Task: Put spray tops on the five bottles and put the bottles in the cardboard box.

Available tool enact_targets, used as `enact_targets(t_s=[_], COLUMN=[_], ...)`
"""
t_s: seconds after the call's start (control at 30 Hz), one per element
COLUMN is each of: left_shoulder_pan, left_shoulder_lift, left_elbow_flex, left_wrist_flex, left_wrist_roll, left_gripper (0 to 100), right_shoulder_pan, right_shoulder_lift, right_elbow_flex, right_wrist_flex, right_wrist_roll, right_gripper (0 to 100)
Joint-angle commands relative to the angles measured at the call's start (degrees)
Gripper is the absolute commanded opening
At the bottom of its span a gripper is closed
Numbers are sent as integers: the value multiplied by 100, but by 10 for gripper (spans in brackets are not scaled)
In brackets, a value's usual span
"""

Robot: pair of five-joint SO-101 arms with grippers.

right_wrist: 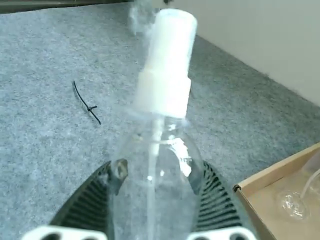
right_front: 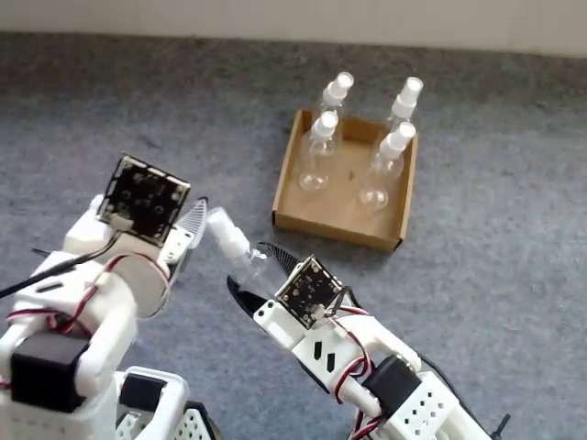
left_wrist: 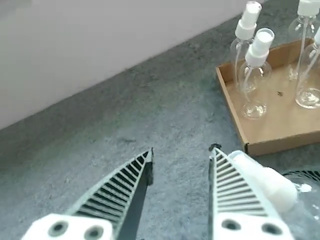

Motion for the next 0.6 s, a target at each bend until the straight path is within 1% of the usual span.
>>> enact_targets(t_s=[0.0, 0.1, 0.3, 0.4, 0.57], left_shoulder_pan=[-391, -690, -1253, -1314, -1314], left_shoulder_lift=[-31, -31, -31, -31, 13], left_elbow_flex=[-681, -910, -1613, -1798, -1771], left_wrist_flex=[387, 396, 396, 440, 440], left_wrist_roll=[-176, -237, -237, -237, -211], left_gripper=[171, 171, 171, 171, 171], right_shoulder_pan=[57, 92, 558, 602, 611], right_shoulder_lift=[-110, -119, -119, -119, -119], right_elbow_flex=[-66, -110, -101, -75, -66], right_wrist_flex=[4, -4, -4, -4, -13], right_wrist_roll=[-9, -18, -26, -26, -26], right_gripper=[5, 5, 5, 5, 5])
